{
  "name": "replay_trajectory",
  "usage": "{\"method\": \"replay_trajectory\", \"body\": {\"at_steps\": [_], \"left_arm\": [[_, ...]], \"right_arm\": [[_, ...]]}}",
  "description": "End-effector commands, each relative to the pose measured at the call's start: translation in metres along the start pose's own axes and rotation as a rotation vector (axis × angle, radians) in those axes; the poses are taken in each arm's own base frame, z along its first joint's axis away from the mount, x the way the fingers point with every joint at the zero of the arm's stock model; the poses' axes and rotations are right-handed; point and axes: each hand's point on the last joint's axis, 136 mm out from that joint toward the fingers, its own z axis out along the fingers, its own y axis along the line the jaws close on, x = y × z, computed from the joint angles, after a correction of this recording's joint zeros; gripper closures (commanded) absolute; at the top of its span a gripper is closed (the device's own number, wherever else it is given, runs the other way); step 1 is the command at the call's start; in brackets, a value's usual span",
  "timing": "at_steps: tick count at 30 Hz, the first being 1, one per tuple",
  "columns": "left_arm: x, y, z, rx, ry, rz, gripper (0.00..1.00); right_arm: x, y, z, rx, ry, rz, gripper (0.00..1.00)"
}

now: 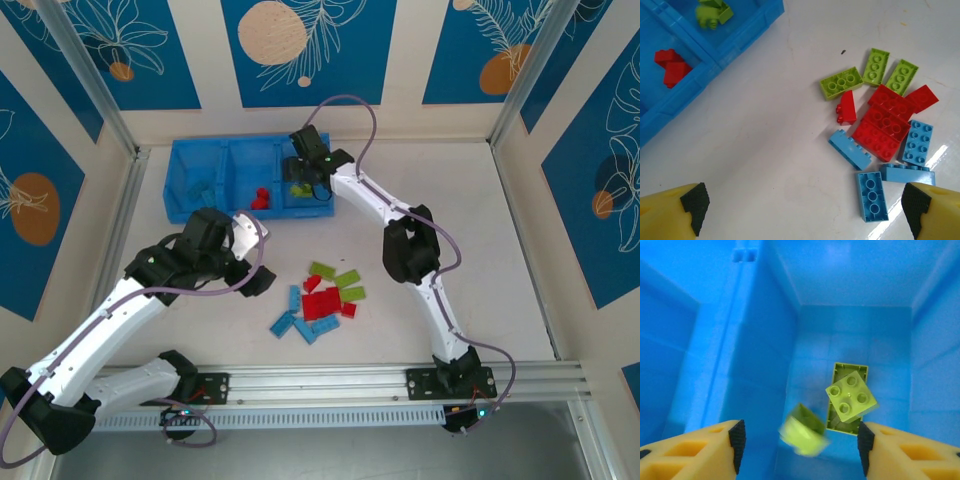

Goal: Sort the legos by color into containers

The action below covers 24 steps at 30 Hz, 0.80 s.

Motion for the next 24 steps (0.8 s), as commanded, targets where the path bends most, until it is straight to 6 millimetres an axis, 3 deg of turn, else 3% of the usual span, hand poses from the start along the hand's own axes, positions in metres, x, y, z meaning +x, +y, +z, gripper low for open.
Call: {"method": "replay_trajectory", "body": {"at_steps": [1,4,7,11,14,16,18,21,24], "left_arm": [[0.002,0.007,0.000,-0.037,-0.005,-0.009,0.00],[0.003,0.008,0.001,-0.044,-0.002,-0.005,0.00],[0.004,0.011,0.003,-0.062,0.006,-0.006,0.00],[0.003,0.012,0.007,-0.064,0.019,-0.047,0.00],[0.002,0.030,0.007,-0.162,0.095,-0.213,0.00],[0.001,0.030,0.011,-0.172,0.127,-0.332,0.00],[-0.004,0.019,0.025,-0.109,0.117,-0.437,0.04],[-0.012,-0.006,0.055,0.023,0.106,-0.569,0.11],[-0.002,-0.026,0.090,0.029,0.144,-0.649,0.20]], "right_arm": [[-0.029,0.024,-0.058,-0.089,-0.034,-0.111,0.34],[-0.030,0.022,-0.108,-0.106,-0.041,-0.121,0.33],[-0.009,0.025,-0.165,-0.172,-0.030,-0.144,0.33],[0.055,0.029,-0.230,-0.273,-0.016,-0.210,0.31],[0.111,0.031,-0.274,-0.347,-0.005,-0.269,0.23],[0.149,0.031,-0.294,-0.403,0.028,-0.307,0.20],[0.178,0.028,-0.309,-0.430,0.067,-0.307,0.18],[0.214,0.013,-0.316,-0.408,0.153,-0.242,0.17],[0.240,-0.002,-0.312,-0.369,0.220,-0.186,0.17]]}}
